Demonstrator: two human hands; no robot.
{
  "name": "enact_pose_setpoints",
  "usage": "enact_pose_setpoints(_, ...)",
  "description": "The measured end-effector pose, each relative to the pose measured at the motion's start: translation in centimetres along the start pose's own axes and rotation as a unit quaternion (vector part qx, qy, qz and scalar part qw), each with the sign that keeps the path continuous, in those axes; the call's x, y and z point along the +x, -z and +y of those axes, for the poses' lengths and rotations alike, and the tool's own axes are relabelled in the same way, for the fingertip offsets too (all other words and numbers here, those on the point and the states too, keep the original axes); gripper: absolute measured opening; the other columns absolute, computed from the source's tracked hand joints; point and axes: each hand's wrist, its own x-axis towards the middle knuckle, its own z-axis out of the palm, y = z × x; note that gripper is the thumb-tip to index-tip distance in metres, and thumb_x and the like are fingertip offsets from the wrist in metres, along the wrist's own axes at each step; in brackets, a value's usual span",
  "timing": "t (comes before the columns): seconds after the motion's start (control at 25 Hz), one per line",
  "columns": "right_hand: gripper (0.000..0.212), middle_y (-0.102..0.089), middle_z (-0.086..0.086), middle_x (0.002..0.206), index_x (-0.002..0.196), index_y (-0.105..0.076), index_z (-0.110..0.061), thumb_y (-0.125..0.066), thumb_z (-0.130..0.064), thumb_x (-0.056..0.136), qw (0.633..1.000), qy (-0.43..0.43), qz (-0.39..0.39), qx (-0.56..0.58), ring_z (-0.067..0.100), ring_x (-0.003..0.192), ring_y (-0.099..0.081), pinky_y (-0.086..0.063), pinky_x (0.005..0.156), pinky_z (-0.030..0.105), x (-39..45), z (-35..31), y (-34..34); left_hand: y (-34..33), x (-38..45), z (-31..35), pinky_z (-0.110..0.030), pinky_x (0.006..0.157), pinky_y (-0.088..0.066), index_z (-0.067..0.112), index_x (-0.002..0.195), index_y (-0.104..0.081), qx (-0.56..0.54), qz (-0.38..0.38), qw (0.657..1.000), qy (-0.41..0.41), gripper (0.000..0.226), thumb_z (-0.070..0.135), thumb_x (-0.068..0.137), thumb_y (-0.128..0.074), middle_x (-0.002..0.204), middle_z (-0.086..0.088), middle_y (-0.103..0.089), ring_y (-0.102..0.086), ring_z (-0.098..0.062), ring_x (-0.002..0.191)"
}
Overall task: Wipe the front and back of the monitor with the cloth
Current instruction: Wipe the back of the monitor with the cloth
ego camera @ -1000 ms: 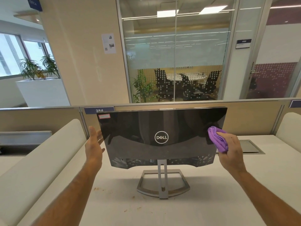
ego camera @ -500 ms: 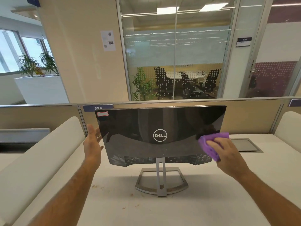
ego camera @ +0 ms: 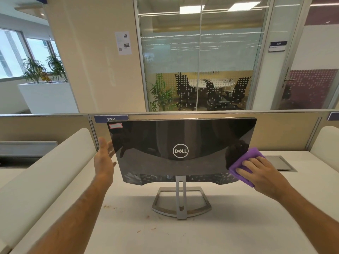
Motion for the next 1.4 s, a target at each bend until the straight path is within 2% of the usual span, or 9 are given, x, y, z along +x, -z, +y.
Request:
enact_pose_setpoints(0.12, 0.072, -0.067, 0.021, 0.111, 0.113, -0.07, -0.005, -0.095, -0.01, 0.045, 0.993, -0.105, 0.052, 0.024, 0.04, 0.096, -0.062, -0.055, 0.082, 0.051, 0.2, 0.2, 0.0, 0.0, -0.1, 0.0, -0.059, 0.109, -0.031, 0.035, 0.129, -0.056, -0.002, -0.001, 1.0, 0.0, 0.078, 0.084, 0.076, -0.027, 0.143, 0.003, -0.054, -0.049, -0.028, 0.132)
enact_pose_setpoints(0.28, 0.074, -0.071, 0.017, 0.103, 0.107, -0.073, -0.006, -0.099, -0.012, 0.038, 0.997, -0.077, 0.009, 0.025, 0.037, 0.087, -0.067, -0.059, 0.069, 0.046, -0.9, -1.6, -1.0, 0.0, -0.1, -0.1, -0.06, 0.109, -0.031, 0.034, 0.13, -0.056, -0.005, -0.001, 1.0, -0.001, 0.078, 0.084, 0.077, -0.027, 0.143, 0.003, -0.054, -0.048, -0.028, 0.132)
enact_pose_setpoints(0.48, 0.068, -0.067, 0.025, 0.102, 0.108, -0.07, 0.003, -0.095, -0.007, 0.045, 0.969, -0.226, 0.07, 0.07, 0.042, 0.084, -0.064, -0.057, 0.067, 0.046, -0.1, -1.6, -0.8, 0.0, 0.0, 0.0, -0.06, 0.109, -0.031, 0.033, 0.133, -0.055, -0.001, -0.002, 1.0, -0.002, 0.083, 0.086, 0.075, -0.027, 0.143, 0.003, -0.053, -0.048, -0.027, 0.132)
enact_pose_setpoints(0.64, 0.064, -0.069, 0.021, 0.096, 0.107, -0.069, 0.003, -0.095, -0.005, 0.049, 0.965, -0.243, 0.024, 0.094, 0.037, 0.076, -0.064, -0.056, 0.057, 0.038, -0.2, -3.1, -1.2, 0.1, 0.0, -0.2, -0.059, 0.109, -0.031, 0.032, 0.134, -0.054, -0.004, -0.004, 1.0, -0.001, 0.081, 0.084, 0.078, -0.027, 0.144, 0.003, -0.053, -0.048, -0.027, 0.133)
enact_pose_setpoints(0.76, 0.047, -0.066, 0.018, 0.094, 0.113, -0.064, -0.001, -0.084, -0.005, 0.07, 0.907, -0.381, 0.036, 0.176, 0.03, 0.073, -0.058, -0.048, 0.056, 0.03, -0.4, -3.2, -1.0, 0.3, -0.1, 0.0, -0.059, 0.109, -0.031, 0.033, 0.132, -0.056, -0.002, -0.009, 1.0, 0.001, 0.08, 0.084, 0.078, -0.026, 0.143, 0.003, -0.054, -0.048, -0.027, 0.133)
enact_pose_setpoints(0.92, 0.03, -0.059, 0.021, 0.1, 0.116, -0.053, -0.003, -0.066, -0.01, 0.09, 0.77, -0.477, 0.288, 0.309, 0.034, 0.082, -0.056, -0.05, 0.065, 0.039, 1.5, -2.4, 0.8, 0.3, -0.2, 0.0, -0.059, 0.109, -0.031, 0.035, 0.13, -0.056, -0.003, -0.012, 1.0, 0.001, 0.079, 0.085, 0.076, -0.026, 0.144, 0.003, -0.053, -0.048, -0.027, 0.133)
enact_pose_setpoints(1.0, 0.033, -0.055, 0.02, 0.107, 0.119, -0.051, -0.004, -0.066, -0.011, 0.09, 0.768, -0.429, 0.36, 0.31, 0.033, 0.09, -0.054, -0.05, 0.071, 0.044, 3.0, -2.1, 2.1, 0.3, -0.2, 0.0, -0.06, 0.109, -0.031, 0.035, 0.13, -0.056, -0.001, -0.013, 1.0, 0.0, 0.079, 0.085, 0.076, -0.026, 0.144, 0.003, -0.053, -0.047, -0.028, 0.133)
enact_pose_setpoints(1.2, 0.075, -0.053, 0.02, 0.12, 0.124, -0.054, -0.011, -0.087, -0.008, 0.057, 0.971, -0.097, 0.217, 0.008, 0.041, 0.11, -0.05, -0.043, 0.087, 0.051, 4.0, -3.2, 1.2, 0.4, -0.2, 0.0, -0.059, 0.109, -0.031, 0.037, 0.128, -0.056, -0.005, -0.016, 1.0, 0.001, 0.076, 0.085, 0.076, -0.027, 0.145, 0.003, -0.052, -0.047, -0.028, 0.134)
enact_pose_setpoints(1.4, 0.08, -0.064, 0.014, 0.116, 0.119, -0.06, -0.018, -0.093, -0.013, 0.046, 0.986, 0.125, 0.033, -0.102, 0.036, 0.108, -0.056, -0.046, 0.092, 0.054, 2.6, -3.0, -0.6, 0.4, -0.3, 0.0, -0.059, 0.11, -0.03, 0.034, 0.131, -0.055, -0.005, -0.014, 1.0, 0.006, 0.079, 0.083, 0.076, -0.027, 0.145, 0.002, -0.052, -0.047, -0.027, 0.133)
